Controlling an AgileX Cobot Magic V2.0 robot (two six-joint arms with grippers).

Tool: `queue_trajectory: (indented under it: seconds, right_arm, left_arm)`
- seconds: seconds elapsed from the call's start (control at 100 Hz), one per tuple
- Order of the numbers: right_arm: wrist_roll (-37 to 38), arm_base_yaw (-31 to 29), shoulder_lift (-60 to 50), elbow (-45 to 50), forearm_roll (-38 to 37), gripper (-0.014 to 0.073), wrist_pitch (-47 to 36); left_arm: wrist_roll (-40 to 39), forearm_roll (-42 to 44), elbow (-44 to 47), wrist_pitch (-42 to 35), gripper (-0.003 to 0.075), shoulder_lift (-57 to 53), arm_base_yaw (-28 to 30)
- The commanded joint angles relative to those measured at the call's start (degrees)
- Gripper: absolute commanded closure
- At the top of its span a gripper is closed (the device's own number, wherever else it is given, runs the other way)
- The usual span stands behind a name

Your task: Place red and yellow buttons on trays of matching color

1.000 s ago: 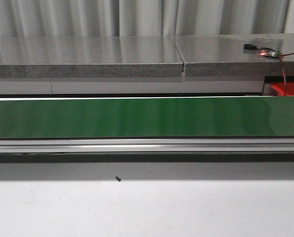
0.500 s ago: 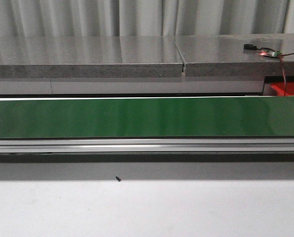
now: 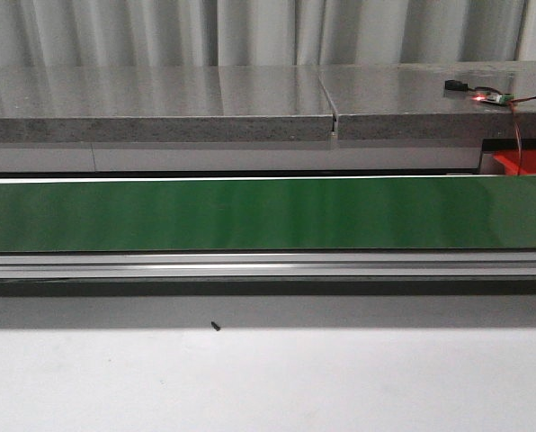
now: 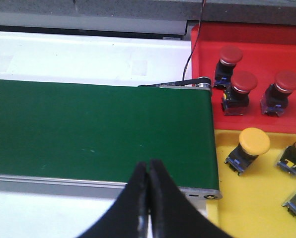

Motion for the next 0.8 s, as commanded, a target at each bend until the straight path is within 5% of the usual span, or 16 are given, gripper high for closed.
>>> queue_trajectory:
  seconds: [0.0, 0.22, 0.56, 0.68, 0.79]
  right_arm:
    - [-0.57, 0.13, -0.32, -1.46, 0.02, 0.066, -3.53]
    - [-0.57, 0.13, -0.32, -1.46, 0.02, 0.066, -3.53]
    - [-0.57, 0.13, -0.32, -1.46, 0.02, 0.066, -3.53]
    - [-0.57, 0.13, -0.32, -1.46, 0.02, 0.066, -3.53]
    - [-0.57, 0.13, -0.32, -1.46, 0.02, 0.066, -3.53]
  left_arm:
    - [-0.95, -1.53, -1.15, -3.88, 0.0739, 0.13, -0.29]
    - [-8.46, 2.28, -1.26, -3.85, 0.0739, 2.23, 3.1]
    - [-8.0, 1.19, -5.88, -3.49, 0.0733, 11.68, 18.12]
    - [-7.59, 1.19, -8.88, -3.73, 0.0639, 15.77, 22.82]
    - [-7.59, 1.19, -11.61, -3.85, 0.0442, 20.18, 26.73]
